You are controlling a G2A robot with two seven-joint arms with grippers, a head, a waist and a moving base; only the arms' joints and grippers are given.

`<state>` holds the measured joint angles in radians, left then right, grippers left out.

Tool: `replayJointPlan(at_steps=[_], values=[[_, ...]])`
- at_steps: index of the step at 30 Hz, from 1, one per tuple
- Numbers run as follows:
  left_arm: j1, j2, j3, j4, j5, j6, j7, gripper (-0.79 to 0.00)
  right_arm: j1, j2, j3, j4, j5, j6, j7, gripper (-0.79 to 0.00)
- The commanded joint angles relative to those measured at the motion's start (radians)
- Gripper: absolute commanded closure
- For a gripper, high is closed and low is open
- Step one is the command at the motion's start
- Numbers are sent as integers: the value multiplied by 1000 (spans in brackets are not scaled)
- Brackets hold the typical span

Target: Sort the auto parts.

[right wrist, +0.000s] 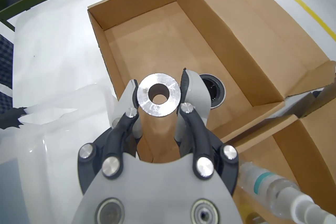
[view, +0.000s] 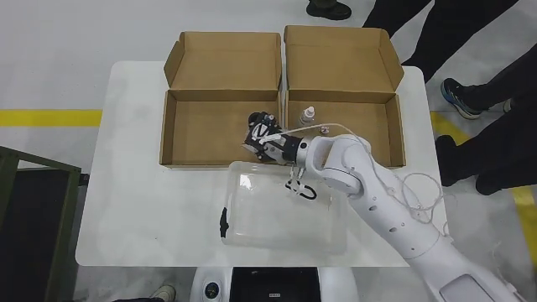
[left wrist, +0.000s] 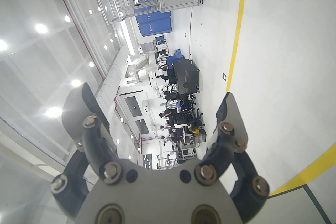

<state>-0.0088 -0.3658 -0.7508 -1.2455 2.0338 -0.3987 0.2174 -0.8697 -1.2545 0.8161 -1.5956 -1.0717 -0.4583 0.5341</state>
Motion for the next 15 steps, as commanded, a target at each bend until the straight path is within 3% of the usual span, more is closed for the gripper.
replayJointPlan(at_steps=[1, 15], values=[[0, 0, 0, 0, 0, 0, 0, -785, 12, -4, -10, 18, 1, -8, 6, 0], [0, 0, 0, 0, 0, 0, 0, -785, 80, -33, -66, 113, -14, -44, 50, 0]])
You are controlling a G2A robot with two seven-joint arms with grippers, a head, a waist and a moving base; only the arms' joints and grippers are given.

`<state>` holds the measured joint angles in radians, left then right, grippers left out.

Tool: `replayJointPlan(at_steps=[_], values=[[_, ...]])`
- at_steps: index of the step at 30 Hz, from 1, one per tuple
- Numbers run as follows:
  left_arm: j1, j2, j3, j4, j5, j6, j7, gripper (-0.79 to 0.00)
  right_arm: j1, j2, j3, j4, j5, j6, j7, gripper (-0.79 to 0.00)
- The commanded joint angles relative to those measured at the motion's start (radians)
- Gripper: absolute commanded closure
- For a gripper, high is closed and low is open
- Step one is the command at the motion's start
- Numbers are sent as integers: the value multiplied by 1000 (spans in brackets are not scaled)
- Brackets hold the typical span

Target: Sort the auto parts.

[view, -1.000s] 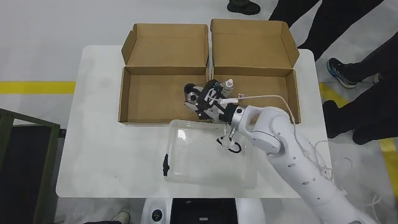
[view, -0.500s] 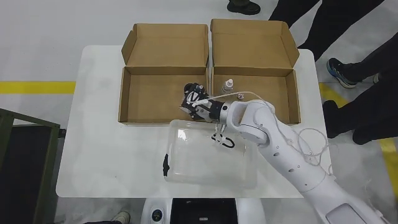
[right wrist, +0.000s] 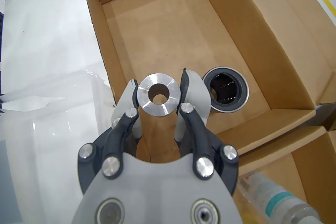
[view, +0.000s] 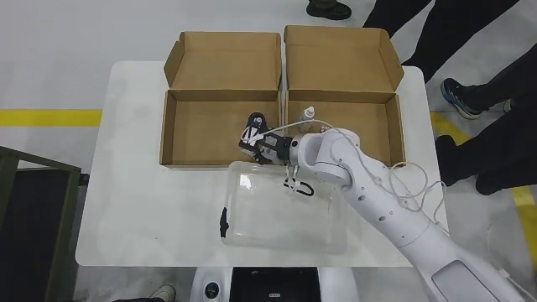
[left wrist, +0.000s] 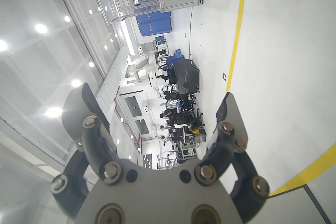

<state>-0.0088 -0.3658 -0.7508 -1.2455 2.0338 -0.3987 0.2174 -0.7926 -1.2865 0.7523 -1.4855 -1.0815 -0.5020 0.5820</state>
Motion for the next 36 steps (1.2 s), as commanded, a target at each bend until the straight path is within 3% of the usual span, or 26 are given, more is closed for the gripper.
replayJointPlan(at_steps=[1, 18, 23, 30, 33, 36], values=[[0, 0, 0, 0, 0, 0, 0, -785, 5, -3, -5, 6, -7, 0, 4, 0], [0, 0, 0, 0, 0, 0, 0, -785, 46, -26, -39, 71, -64, -23, 28, 0], [0, 0, 0, 0, 0, 0, 0, -785, 53, -33, -50, 85, -82, -25, 36, -92], [0, 0, 0, 0, 0, 0, 0, -785, 51, -38, -47, 95, -89, -32, 36, -132], [0, 0, 0, 0, 0, 0, 0, -785, 47, -38, -38, 91, -84, -29, 36, -212], [0, 0, 0, 0, 0, 0, 0, -785, 41, -38, -33, 88, -87, -28, 39, -243]])
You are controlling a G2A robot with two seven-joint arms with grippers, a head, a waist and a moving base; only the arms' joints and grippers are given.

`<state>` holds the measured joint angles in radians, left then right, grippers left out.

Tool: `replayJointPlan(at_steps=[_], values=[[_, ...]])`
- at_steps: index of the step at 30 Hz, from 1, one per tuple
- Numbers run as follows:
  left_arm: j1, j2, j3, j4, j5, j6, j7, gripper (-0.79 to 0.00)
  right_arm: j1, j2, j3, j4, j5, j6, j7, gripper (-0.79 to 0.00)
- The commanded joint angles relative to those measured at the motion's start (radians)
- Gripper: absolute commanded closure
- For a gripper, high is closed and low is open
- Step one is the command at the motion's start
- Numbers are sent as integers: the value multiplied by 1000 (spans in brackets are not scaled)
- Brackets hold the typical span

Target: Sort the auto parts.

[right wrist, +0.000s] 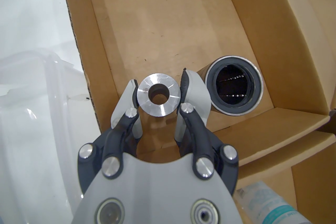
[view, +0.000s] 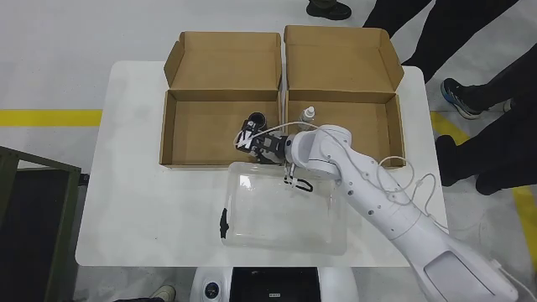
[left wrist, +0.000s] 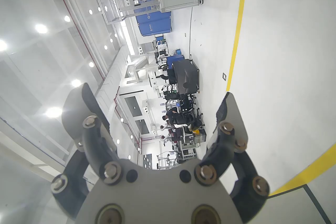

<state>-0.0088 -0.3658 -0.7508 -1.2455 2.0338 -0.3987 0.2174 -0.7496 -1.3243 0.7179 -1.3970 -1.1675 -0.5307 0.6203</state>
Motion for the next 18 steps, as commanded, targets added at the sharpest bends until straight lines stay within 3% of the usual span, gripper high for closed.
replayJointPlan(at_steps=[1, 18], values=[[0, 0, 0, 0, 0, 0, 0, -785, -3, 0, 2, -1, -2, -1, 3, -246], [0, 0, 0, 0, 0, 0, 0, -785, -29, 2, 53, -78, 19, 0, -16, -271]])
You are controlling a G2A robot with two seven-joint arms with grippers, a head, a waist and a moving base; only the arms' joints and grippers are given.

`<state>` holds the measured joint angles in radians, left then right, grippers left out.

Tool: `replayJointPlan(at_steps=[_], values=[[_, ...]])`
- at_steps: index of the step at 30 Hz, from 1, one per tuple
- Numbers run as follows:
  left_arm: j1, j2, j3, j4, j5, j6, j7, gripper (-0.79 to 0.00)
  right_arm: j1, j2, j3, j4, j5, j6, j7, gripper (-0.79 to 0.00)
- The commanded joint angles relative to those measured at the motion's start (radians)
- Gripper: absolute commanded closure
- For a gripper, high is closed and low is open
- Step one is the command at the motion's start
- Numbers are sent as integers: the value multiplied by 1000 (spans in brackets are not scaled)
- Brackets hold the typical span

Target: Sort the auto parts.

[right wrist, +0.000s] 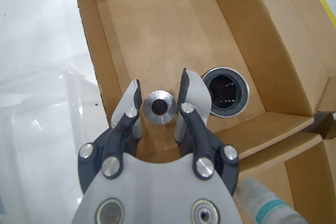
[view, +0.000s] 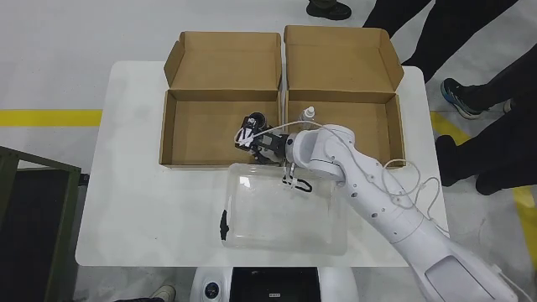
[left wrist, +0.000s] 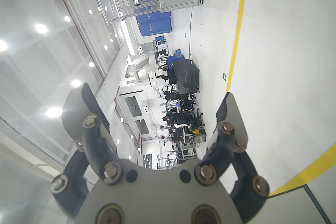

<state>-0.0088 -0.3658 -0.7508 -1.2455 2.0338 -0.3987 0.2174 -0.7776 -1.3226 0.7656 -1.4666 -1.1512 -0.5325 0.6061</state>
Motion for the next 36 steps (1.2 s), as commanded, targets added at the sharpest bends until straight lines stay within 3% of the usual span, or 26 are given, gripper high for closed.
replayJointPlan(at_steps=[1, 14, 20, 36], values=[[0, 0, 0, 0, 0, 0, 0, -785, -3, 1, 11, -18, 6, 6, -4, -268], [0, 0, 0, 0, 0, 0, 0, -785, -142, 36, 154, -215, 24, 29, -92, -280], [0, 0, 0, 0, 0, 0, 0, -785, -286, 69, 277, -339, -17, 27, -159, -286], [0, 0, 0, 0, 0, 0, 0, -785, -703, 135, 640, -572, -147, 72, -360, -391]])
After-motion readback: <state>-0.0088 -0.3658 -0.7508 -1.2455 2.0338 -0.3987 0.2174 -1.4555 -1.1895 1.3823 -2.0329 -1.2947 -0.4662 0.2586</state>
